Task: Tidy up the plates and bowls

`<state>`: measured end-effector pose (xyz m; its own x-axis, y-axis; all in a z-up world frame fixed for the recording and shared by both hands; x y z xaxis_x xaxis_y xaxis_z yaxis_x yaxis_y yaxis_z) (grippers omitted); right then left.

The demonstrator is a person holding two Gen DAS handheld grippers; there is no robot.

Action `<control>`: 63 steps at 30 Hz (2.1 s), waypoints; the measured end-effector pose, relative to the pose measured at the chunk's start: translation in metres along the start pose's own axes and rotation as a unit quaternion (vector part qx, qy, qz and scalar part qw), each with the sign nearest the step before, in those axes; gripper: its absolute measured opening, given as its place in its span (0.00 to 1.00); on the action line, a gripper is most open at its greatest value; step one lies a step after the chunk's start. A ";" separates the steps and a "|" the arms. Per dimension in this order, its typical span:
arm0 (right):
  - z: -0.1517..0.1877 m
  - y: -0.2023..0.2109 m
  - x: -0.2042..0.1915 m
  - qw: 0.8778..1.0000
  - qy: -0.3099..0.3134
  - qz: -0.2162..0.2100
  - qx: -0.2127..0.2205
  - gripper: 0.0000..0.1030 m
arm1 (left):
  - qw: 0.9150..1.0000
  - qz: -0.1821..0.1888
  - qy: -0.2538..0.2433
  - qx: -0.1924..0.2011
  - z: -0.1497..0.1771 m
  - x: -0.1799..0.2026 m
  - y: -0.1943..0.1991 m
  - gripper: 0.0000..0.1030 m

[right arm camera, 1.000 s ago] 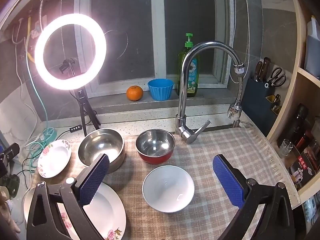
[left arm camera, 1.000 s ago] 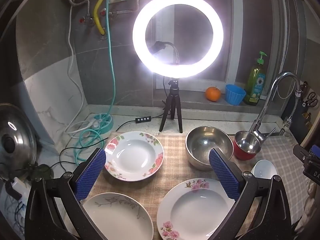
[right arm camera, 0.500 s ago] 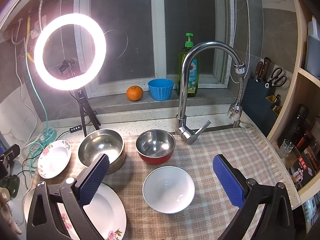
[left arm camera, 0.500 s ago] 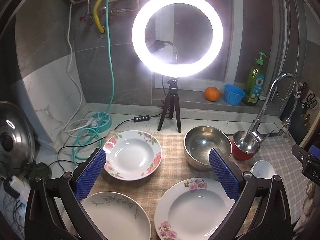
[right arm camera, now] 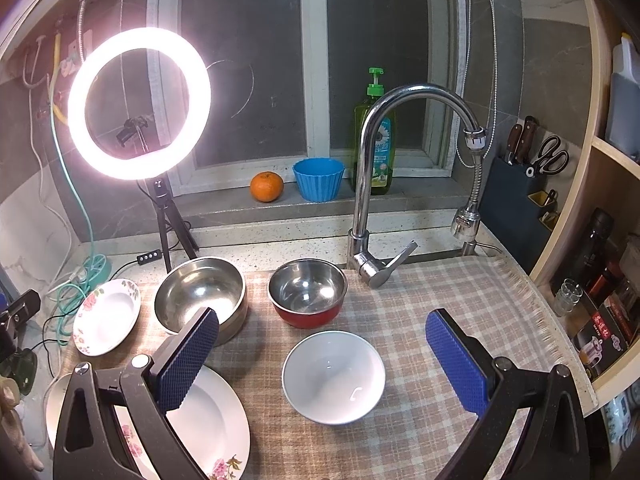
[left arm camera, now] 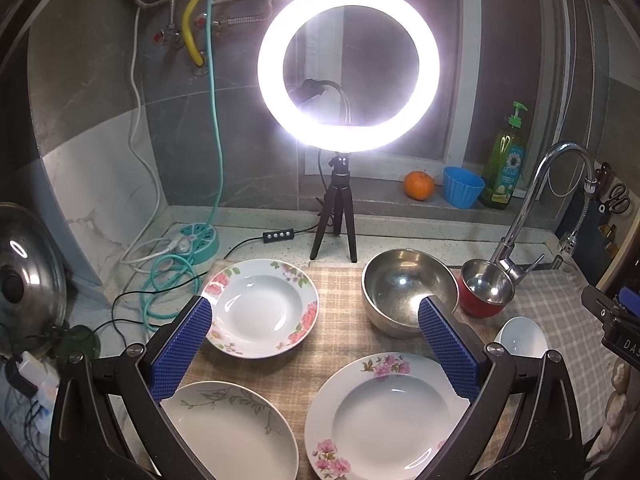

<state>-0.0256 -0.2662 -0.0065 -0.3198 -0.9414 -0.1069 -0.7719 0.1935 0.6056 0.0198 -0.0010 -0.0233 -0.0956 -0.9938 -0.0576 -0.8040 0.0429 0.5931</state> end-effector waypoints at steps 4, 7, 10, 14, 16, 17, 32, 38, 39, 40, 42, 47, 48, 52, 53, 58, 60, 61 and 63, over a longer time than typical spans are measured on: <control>0.000 0.001 0.001 1.000 -0.001 0.000 -0.001 0.99 | 1.000 0.000 0.000 0.000 0.000 0.000 0.001 0.99; 0.001 0.001 0.001 1.000 -0.001 0.001 -0.001 0.99 | 1.000 0.002 0.000 0.000 0.000 0.001 0.002 0.99; 0.001 0.001 0.001 1.000 -0.001 0.000 -0.001 0.99 | 1.000 0.004 -0.002 0.001 0.000 0.001 0.002 0.99; 0.001 0.003 0.003 1.000 -0.001 0.001 0.001 0.99 | 1.000 0.005 -0.001 0.001 0.000 0.001 0.003 0.99; 0.001 0.004 0.003 1.000 -0.001 0.002 0.001 0.99 | 1.000 0.004 -0.001 0.001 0.000 0.001 0.003 0.99; 0.001 0.004 0.004 1.000 -0.001 0.002 0.001 0.99 | 1.000 0.004 -0.002 0.001 0.000 0.002 0.003 0.99; 0.000 0.006 0.004 1.000 -0.001 0.002 0.001 0.99 | 1.000 0.006 -0.002 0.001 -0.001 0.001 0.004 0.99; 0.000 0.006 0.003 1.000 0.001 0.003 0.000 0.99 | 1.000 0.006 -0.001 0.001 -0.002 0.001 0.005 0.99; 0.000 0.006 0.003 1.000 0.000 0.003 0.000 0.99 | 1.000 0.007 -0.002 0.001 -0.002 0.001 0.005 0.99; 0.000 0.006 0.003 1.000 0.001 0.003 0.000 0.99 | 1.000 0.007 -0.002 0.001 -0.002 0.001 0.005 0.99; 0.000 0.006 0.003 1.000 0.001 0.003 0.000 0.99 | 1.000 0.007 -0.002 0.001 -0.002 0.000 0.005 0.99; 0.000 0.006 0.003 1.000 0.001 0.003 0.000 0.99 | 1.000 0.007 -0.001 0.000 -0.003 0.000 0.006 0.99; 0.000 0.006 0.003 1.000 0.001 0.003 -0.001 0.99 | 1.000 0.007 -0.002 0.000 -0.002 0.001 0.006 0.99; 0.002 0.004 0.001 1.000 0.002 0.004 -0.005 0.99 | 1.000 0.008 0.000 -0.003 0.000 0.000 0.005 0.99; 0.002 0.003 0.001 1.000 0.002 0.004 -0.006 0.99 | 1.000 0.009 0.002 -0.004 0.000 0.000 0.004 0.99; 0.005 0.000 -0.001 1.000 0.007 -0.001 -0.013 0.99 | 1.000 0.011 0.003 -0.012 0.004 -0.003 0.000 0.99; 0.007 -0.002 -0.002 1.000 0.009 -0.005 -0.016 0.99 | 1.000 0.016 0.007 -0.021 0.007 -0.006 -0.004 0.99; 0.008 -0.004 -0.001 1.000 0.011 -0.009 -0.017 0.99 | 0.999 0.018 0.008 -0.025 0.009 -0.007 -0.006 0.99; 0.011 -0.006 0.000 0.999 0.011 -0.019 -0.024 0.99 | 0.999 0.019 0.009 -0.037 0.014 -0.012 -0.011 0.99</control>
<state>-0.0271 -0.2644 -0.0192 -0.2793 -0.9535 -0.1134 -0.7558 0.1454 0.6385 0.0215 0.0115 -0.0402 -0.1145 -0.9932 -0.0206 -0.7545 0.0734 0.6522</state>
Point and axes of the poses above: each gripper's, at about its wrist camera, not at the fingertips, and y roughly against the way its jaws point, x to its right, z to its underside, the point moved 2 cm from there along -y, roughly the way its jaws point, and after that the axes turned 6 degrees about -y, right-handed, at the moved point
